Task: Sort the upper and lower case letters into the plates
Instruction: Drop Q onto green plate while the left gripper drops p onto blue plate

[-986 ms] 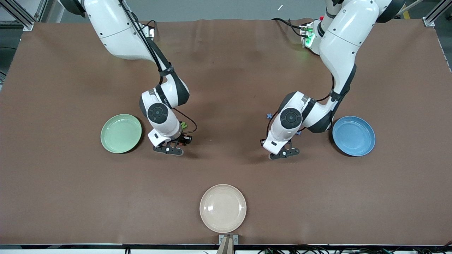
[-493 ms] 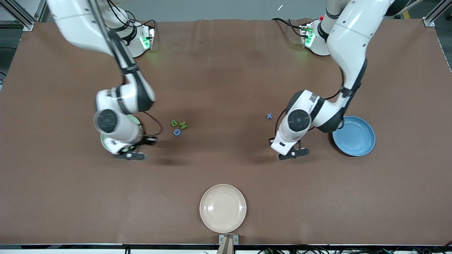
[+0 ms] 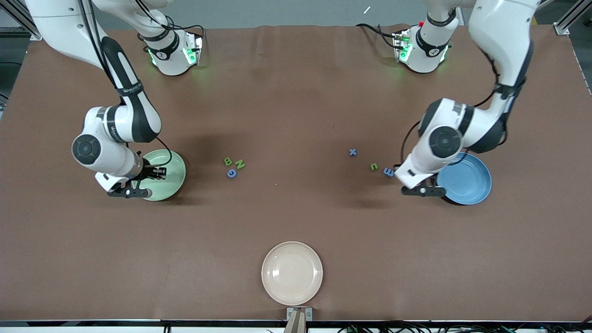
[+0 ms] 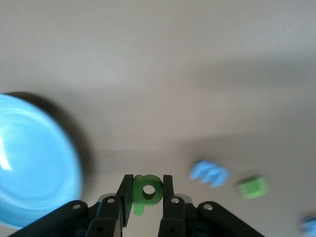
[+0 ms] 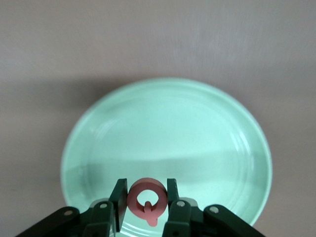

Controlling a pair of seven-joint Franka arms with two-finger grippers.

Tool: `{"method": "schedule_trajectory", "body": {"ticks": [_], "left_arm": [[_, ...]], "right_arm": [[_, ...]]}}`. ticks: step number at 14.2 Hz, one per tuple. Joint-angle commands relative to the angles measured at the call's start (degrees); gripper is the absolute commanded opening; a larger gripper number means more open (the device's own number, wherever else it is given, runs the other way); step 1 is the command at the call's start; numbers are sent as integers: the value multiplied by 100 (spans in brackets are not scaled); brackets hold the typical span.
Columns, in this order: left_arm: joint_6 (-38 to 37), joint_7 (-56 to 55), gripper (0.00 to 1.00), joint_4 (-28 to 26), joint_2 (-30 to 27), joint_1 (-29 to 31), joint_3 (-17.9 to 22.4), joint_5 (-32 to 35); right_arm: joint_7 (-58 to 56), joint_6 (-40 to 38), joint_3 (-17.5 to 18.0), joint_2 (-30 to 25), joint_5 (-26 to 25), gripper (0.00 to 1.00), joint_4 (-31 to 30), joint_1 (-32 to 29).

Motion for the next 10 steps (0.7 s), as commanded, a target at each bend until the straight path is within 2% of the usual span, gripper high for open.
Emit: {"method": "schedule_trajectory", "body": {"ticks": [1,2,3,4,5,10], "left_arm": [[212,968,10,-634,-423,664,-190,261],[404,1284,10,-809,-484,936,-252,348],[711,1496,10,-1020,-537,1174,-313,549],[958,1611,10,-1170,-538,1394,-349,760],[1152,1752,10,-1284,-520,1605,-401,945],[1663,2657,10,-1619,-485,2204,-437,1123]], "right_arm": [[-18,101,114,-241,-43,1,-468,-88],[-18,30,114,-223,-52,2,-468,-88],[-10,-40,114,-214,-43,7,-468,-106],[-18,-128,114,-214,-52,40,-450,-115],[-10,-138,114,-214,-52,99,-424,-124],[402,-673,193,-267,27,100,102,200]]}}
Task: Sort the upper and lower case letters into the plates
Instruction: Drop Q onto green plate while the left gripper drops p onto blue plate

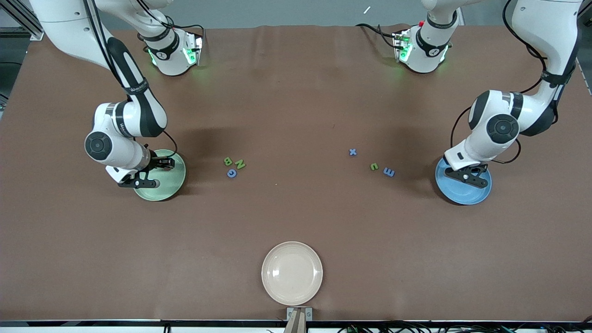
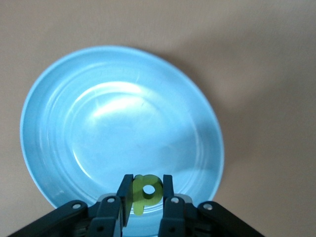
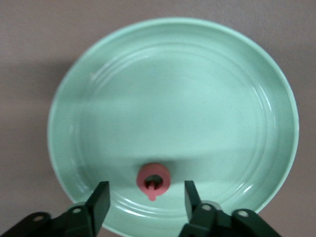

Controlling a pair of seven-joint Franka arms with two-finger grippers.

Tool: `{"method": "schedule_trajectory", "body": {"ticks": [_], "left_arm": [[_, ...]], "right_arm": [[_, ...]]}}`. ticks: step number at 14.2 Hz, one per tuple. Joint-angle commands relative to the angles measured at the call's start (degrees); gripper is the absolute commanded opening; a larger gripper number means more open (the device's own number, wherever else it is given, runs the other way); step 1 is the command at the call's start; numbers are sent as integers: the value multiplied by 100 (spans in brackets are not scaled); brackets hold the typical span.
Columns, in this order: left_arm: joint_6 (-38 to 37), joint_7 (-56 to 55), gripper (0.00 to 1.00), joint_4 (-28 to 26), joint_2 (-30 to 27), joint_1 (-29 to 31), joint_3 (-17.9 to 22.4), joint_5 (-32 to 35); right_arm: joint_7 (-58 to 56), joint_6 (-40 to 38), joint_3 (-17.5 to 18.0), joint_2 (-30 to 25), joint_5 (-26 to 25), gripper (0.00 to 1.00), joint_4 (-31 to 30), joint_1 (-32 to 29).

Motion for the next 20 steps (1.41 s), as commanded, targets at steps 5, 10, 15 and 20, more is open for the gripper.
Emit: {"method": "schedule_trajectory", "body": {"ticks": [5,10,15,20], "left_arm": [[531,898,10,-261,10,467,-121,137],[699,969,14,-287,133,599,-121,303],[848,969,19,-428,142,661,-121,339],[857,978,71,-411,125,652,-130,339]], "right_arm": [[1487,-139,134,-134,709,100,436,936],[2499,510,126,181,700,100,471,1560],[3264,1354,117,770,665,100,594,2079],[3511,1390,91,1017,604,97,770,2264]]}}
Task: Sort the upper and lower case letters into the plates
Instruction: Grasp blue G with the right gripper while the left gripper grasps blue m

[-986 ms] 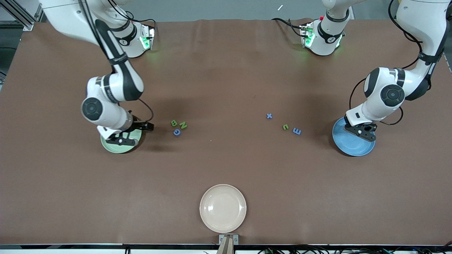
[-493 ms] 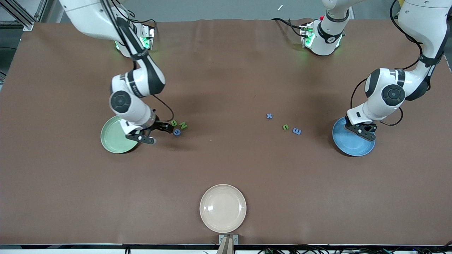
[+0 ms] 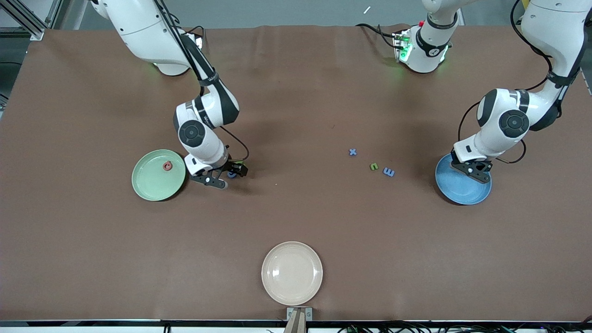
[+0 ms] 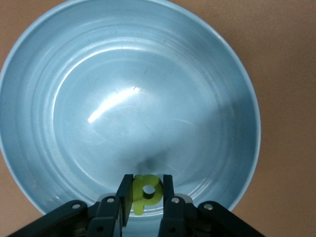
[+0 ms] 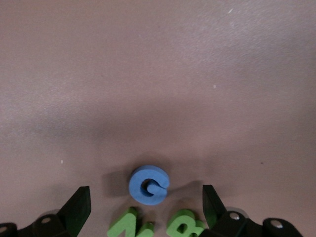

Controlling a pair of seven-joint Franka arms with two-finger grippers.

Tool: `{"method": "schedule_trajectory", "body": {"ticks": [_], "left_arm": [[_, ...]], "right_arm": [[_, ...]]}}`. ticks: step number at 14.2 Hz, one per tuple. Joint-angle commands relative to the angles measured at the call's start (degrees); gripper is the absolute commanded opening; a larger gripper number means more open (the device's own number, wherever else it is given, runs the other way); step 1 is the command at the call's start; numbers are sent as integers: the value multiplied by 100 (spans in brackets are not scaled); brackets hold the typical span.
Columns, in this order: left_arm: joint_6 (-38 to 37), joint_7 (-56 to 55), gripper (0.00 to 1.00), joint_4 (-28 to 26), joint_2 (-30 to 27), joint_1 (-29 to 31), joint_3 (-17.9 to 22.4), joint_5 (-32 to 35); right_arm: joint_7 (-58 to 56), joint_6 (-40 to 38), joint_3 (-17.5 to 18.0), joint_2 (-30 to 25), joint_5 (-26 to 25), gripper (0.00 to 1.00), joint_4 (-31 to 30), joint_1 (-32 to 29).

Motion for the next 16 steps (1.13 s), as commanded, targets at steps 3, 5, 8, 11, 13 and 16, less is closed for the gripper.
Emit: {"method": "schedule_trajectory", "body": {"ticks": [3,5,8,11,13,16], "left_arm": [[-102,26,99,-4,-146,98,-359,109],[-462,-227,99,101,-243,98,-613,92],[-955,-1219,99,478,-244,98,-1219,4],[-965,-2002,99,900,80,11,-1738,-110],[-956,-2267,99,1208,406,-147,-1932,-84],[-904,-2391,99,1420,732,-595,-1941,99]], "right_arm": [[98,11,-68,71,-104,83,73,45],[107,20,-68,88,-105,70,73,45],[107,143,-68,141,-113,58,55,45],[98,126,-68,168,-105,20,55,28],[55,73,-68,141,-105,0,55,-34],[-147,-539,-164,-174,-131,0,90,-209]]}}
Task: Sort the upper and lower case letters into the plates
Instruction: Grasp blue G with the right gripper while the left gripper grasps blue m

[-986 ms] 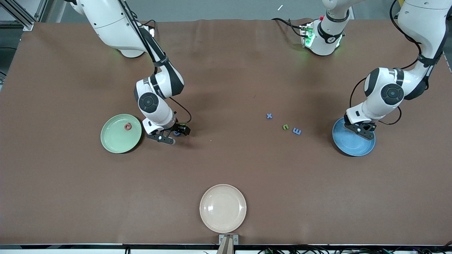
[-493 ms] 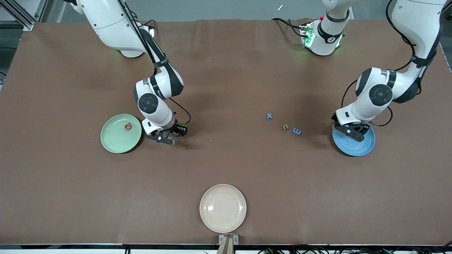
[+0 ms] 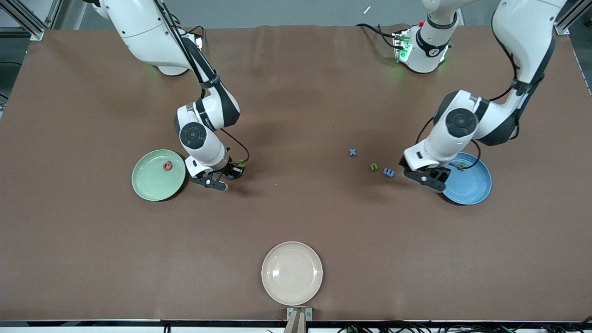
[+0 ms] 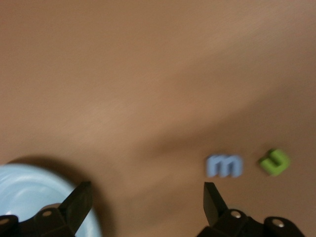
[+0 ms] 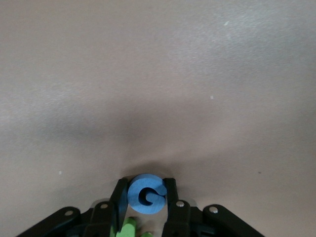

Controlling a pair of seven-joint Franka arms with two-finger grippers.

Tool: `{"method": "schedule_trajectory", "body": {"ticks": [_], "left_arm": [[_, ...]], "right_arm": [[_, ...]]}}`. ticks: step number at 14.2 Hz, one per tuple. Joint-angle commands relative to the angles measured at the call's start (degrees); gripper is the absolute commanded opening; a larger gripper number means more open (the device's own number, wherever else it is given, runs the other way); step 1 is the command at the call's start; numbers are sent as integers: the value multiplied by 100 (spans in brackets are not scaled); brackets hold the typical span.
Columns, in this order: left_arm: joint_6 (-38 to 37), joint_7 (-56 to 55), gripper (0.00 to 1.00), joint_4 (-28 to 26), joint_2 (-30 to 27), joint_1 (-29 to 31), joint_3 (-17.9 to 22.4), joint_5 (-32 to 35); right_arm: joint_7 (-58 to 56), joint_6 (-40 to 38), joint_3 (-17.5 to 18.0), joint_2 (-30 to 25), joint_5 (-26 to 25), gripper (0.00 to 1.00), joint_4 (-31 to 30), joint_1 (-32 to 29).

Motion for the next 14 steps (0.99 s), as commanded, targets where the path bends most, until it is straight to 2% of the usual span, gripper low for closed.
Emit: {"method": "schedule_trajectory", "body": {"ticks": [1,3,6,8,14], "left_arm": [[-13,-98,99,281,439,-297,-18,428],[13,-386,99,395,711,-298,-27,633],[189,-713,98,404,879,-316,-27,677],[189,-713,94,334,879,-316,-27,695],[189,-704,84,62,853,-254,-27,721]], "right_arm": [[-455,-620,-158,-367,-89,0,-1,-238],[-1149,-1349,-377,-701,-97,0,-1,-440],[-1967,-1773,-711,-931,-229,0,-36,-660],[-2564,-1827,-888,-1010,-273,1,-115,-818],[-3918,-1783,-941,-1037,-291,2,-361,-1626]]}}
